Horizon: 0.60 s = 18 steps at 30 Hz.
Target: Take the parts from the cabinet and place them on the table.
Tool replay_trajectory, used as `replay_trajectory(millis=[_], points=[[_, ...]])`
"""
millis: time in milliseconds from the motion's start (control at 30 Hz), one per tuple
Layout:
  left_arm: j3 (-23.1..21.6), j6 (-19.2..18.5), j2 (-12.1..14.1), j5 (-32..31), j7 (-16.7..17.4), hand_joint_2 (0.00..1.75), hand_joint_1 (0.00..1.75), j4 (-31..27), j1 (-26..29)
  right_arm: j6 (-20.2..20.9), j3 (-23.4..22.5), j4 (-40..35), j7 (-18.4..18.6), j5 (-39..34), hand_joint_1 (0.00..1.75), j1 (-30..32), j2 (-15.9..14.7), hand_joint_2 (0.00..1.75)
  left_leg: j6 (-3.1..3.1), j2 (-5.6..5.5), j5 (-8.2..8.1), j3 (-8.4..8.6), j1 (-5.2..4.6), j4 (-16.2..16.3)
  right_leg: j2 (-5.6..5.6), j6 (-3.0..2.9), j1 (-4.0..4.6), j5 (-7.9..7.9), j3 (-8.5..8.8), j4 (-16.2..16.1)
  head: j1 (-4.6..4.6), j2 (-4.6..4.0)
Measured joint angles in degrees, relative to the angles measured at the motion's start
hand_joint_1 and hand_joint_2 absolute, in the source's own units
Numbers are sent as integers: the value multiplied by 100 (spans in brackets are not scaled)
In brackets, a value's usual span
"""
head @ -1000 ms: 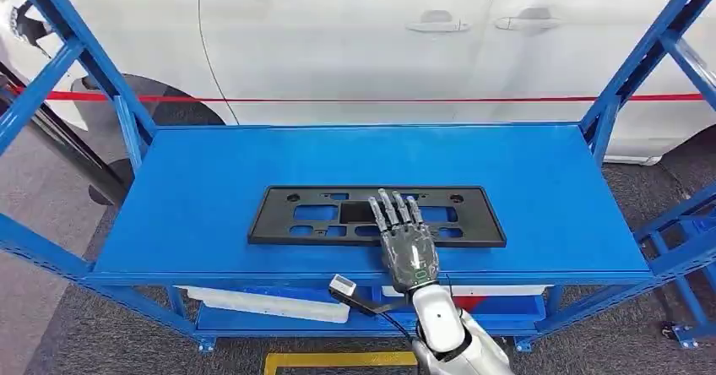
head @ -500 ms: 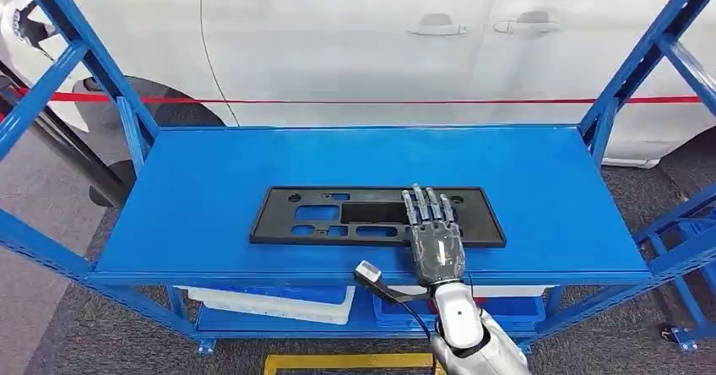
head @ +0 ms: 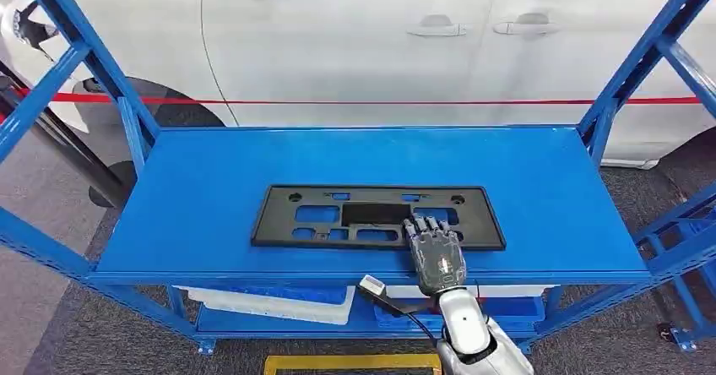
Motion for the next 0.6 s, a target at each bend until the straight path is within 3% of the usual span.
replay_trajectory(millis=[600], points=[[-236, -24, 0, 415, -57, 0, 0, 15, 0, -238, -118, -468, -142, 0, 175, 430, -94, 175, 5, -4, -4, -2, 1, -1, -2, 1, 1, -1, 8, -9, 2, 0]])
